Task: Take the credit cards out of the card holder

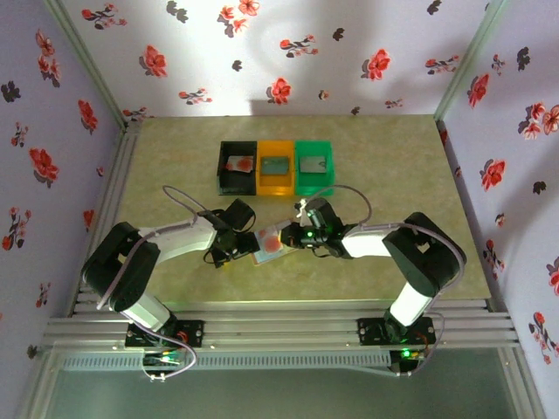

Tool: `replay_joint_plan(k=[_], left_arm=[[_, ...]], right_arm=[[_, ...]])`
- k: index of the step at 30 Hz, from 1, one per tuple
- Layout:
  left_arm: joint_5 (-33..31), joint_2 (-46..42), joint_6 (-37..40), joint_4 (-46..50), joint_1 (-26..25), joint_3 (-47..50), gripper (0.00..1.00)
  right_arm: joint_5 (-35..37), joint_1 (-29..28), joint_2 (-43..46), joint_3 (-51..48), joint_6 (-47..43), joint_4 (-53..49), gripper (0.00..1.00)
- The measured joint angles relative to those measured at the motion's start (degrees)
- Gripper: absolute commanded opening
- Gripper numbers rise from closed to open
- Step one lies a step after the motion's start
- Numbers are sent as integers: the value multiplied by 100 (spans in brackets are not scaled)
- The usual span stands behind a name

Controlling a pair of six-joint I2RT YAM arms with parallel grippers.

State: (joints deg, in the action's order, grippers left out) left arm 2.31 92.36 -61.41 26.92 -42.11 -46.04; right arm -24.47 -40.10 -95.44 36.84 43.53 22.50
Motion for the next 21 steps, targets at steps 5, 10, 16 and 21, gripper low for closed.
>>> replay_joint_plan(k=[5, 10, 16, 21], left_arm=[[0, -2, 2, 2, 0, 0, 84], [2, -13, 24, 11, 0, 0, 85], [216, -256, 229, -101, 136, 153, 85], [568, -638, 483, -372, 330, 389, 86]], right_arm=[[2, 260, 402, -186, -9, -92, 0], [0, 341, 638, -199, -94, -210, 0], [2, 348, 951, -205, -199, -463, 0], [0, 348, 1132, -205, -264, -610, 0]])
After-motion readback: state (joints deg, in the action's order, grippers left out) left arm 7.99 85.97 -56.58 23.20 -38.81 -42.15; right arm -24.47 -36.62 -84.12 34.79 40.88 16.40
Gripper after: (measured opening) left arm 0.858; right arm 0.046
